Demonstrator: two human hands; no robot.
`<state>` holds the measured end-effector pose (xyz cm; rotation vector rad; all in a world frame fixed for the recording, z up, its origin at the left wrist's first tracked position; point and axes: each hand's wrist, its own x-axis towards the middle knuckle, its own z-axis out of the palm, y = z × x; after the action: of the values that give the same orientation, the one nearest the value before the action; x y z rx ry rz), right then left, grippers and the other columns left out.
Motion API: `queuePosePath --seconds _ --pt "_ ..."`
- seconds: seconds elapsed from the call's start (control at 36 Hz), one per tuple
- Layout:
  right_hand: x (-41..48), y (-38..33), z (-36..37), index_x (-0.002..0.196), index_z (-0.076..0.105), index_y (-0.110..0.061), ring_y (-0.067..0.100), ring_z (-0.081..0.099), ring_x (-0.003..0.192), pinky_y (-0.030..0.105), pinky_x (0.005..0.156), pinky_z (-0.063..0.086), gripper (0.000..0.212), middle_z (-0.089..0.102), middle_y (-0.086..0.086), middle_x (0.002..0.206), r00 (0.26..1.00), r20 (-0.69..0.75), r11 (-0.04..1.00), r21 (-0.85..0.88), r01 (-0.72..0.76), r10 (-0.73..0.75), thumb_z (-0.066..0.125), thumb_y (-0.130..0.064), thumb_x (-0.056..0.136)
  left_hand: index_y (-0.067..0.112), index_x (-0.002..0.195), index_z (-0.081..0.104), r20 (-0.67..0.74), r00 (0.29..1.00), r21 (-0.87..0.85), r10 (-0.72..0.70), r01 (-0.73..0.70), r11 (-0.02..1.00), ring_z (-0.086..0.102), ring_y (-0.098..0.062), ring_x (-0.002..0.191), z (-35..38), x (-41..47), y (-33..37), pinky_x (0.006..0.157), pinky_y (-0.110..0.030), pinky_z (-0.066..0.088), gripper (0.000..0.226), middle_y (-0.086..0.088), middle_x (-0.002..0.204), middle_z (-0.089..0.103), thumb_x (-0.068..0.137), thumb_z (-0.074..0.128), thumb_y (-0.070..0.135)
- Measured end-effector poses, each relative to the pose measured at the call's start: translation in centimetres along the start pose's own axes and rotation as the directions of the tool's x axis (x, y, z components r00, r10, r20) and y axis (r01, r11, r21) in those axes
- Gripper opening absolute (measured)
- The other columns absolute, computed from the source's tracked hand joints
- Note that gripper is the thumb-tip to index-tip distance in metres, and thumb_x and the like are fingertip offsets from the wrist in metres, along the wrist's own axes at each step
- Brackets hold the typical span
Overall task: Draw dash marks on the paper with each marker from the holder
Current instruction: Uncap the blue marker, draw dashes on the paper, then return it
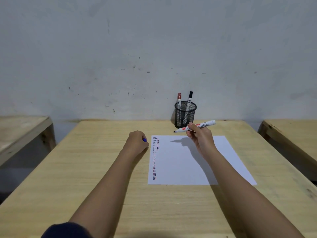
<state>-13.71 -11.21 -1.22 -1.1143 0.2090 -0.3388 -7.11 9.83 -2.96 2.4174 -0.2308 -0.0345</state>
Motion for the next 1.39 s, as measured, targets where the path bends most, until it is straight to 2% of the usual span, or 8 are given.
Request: queuePosePath --seconds 0.14,0.28,0.42,0.56,0.67,0.75,0.86,1.39 --pt "-0.2 0.1 0.1 0.070 0.061 -0.006 0.008 0.051 0.051 0.012 0.056 0.051 0.022 0.063 -0.001 0.056 1.000 0.015 0.998 -0.060 0.016 -0.015 0.055 -0.007 0.091 0.006 0.087 0.061 0.005 1.000 -0.029 0.010 -0.010 1.000 0.049 -0.020 0.076 0.3 0.0 -0.6 0.058 -0.022 0.038 0.007 -0.009 0.094 0.057 0.081 0.060 0.009" --pt "-0.5 0.4 0.3 0.075 0.059 -0.007 0.008 0.056 0.052 0.013 0.056 0.053 0.017 0.066 0.000 0.061 1.000 0.007 0.999 -0.037 0.020 -0.020 0.055 -0.010 0.092 0.002 0.127 0.049 -0.096 0.992 -0.034 0.081 -0.085 0.996 0.050 -0.021 0.105 0.0 -1.2 -0.3 0.082 -0.025 0.035 0.047 -0.012 0.122 0.049 0.088 0.059 0.028" --pt "-0.8 1.4 1.0 0.079 0.060 -0.006 0.010 0.065 0.061 0.014 0.063 0.056 0.014 0.069 0.003 0.069 0.999 0.018 0.998 -0.054 0.044 -0.043 0.057 -0.012 0.091 0.009 0.125 0.050 -0.165 0.963 0.008 0.212 -0.214 0.977 0.047 -0.017 0.115 0.3 -3.9 -0.6 0.088 -0.025 0.037 0.042 -0.004 0.124 0.052 0.091 0.052 0.033" --pt "-1.5 3.4 2.1 0.094 0.057 0.002 0.014 0.062 0.067 0.025 0.073 0.054 0.022 0.062 0.006 0.074 0.992 0.011 0.935 -0.331 0.125 -0.129 0.070 -0.008 0.079 0.015 0.117 0.053 -0.054 0.950 0.071 0.307 -0.303 0.950 0.049 -0.013 0.109 1.4 -6.7 -1.7 0.082 -0.027 0.039 0.036 0.004 0.114 0.055 0.091 0.050 0.040" --pt "-2.0 4.5 3.2 0.082 0.049 -0.013 0.006 0.057 0.052 0.016 0.060 0.049 0.020 0.059 0.004 0.073 0.989 -0.010 0.887 -0.444 0.126 -0.146 0.068 -0.010 0.077 0.027 0.106 0.052 0.040 0.945 0.065 0.324 -0.326 0.943 0.052 -0.014 0.105 1.9 -7.6 -2.4 0.084 -0.035 0.047 0.028 0.009 0.106 0.056 0.089 0.044 0.048" --pt "-2.1 5.0 3.9 0.077 0.044 -0.017 0.009 0.055 0.055 0.009 0.044 0.041 0.022 0.059 0.010 0.078 0.984 -0.017 0.856 -0.497 0.144 -0.175 0.065 -0.011 0.079 0.025 0.134 0.039 0.154 0.938 0.153 0.312 -0.334 0.930 0.030 -0.014 0.139 2.1 -7.6 -2.6 0.110 -0.040 0.034 0.054 0.008 0.145 0.040 0.090 0.036 0.056" --pt "-2.2 5.9 4.5 0.082 0.042 -0.012 0.018 0.052 0.063 0.021 0.058 0.043 0.019 0.055 0.012 0.080 0.986 0.010 0.835 -0.530 0.148 -0.168 0.060 -0.009 0.082 0.015 0.149 0.012 0.213 0.941 0.276 0.262 -0.315 0.908 0.002 -0.012 0.147 2.3 -7.7 -2.4 0.121 -0.034 0.008 0.069 0.001 0.160 0.005 0.094 0.028 0.053" --pt "-2.0 6.7 4.8 0.090 0.040 -0.009 0.016 0.047 0.066 0.007 0.049 0.042 0.019 0.047 0.005 0.078 0.987 0.054 0.847 -0.507 0.157 -0.151 0.057 -0.005 0.084 0.016 0.150 0.009 0.228 0.947 0.321 0.228 -0.294 0.900 0.001 -0.009 0.147 2.4 -7.9 -2.4 0.120 -0.030 0.005 0.069 0.002 0.160 0.004 0.094 0.026 0.054"
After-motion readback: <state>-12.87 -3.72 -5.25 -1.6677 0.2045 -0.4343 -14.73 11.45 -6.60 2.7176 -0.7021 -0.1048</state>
